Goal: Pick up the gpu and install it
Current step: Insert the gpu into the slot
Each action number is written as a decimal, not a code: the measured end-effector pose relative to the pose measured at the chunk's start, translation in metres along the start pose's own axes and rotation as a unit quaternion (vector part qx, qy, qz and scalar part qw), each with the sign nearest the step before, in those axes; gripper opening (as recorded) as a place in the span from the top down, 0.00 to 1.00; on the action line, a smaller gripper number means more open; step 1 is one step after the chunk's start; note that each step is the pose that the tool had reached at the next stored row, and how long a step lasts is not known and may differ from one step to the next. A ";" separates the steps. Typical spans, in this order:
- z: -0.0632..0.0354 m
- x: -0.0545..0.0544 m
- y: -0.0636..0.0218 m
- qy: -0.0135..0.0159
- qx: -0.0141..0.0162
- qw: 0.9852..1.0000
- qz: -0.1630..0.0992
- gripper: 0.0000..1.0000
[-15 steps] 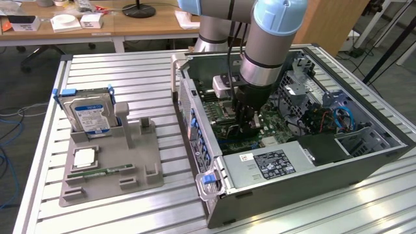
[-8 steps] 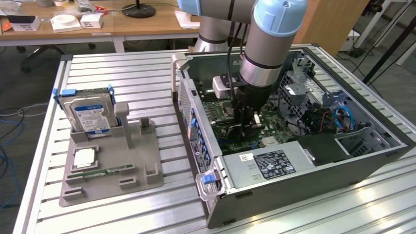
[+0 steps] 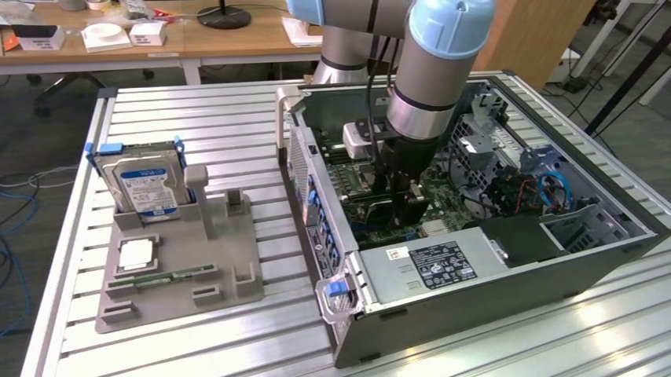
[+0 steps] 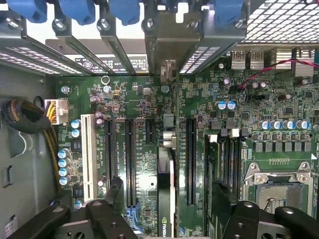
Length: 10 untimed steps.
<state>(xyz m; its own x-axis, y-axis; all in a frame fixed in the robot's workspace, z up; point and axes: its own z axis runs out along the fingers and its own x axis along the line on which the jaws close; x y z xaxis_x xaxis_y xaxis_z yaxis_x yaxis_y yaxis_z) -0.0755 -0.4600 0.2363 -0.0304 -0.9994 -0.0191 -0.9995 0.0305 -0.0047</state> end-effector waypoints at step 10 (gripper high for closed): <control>-0.0011 0.000 0.0000 0.000 0.000 1.000 0.000 0.20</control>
<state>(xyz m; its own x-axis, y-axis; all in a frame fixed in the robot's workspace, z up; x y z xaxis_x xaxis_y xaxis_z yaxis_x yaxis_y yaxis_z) -0.0755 -0.4600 0.2374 -0.0304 -0.9994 -0.0188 -0.9995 0.0305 -0.0045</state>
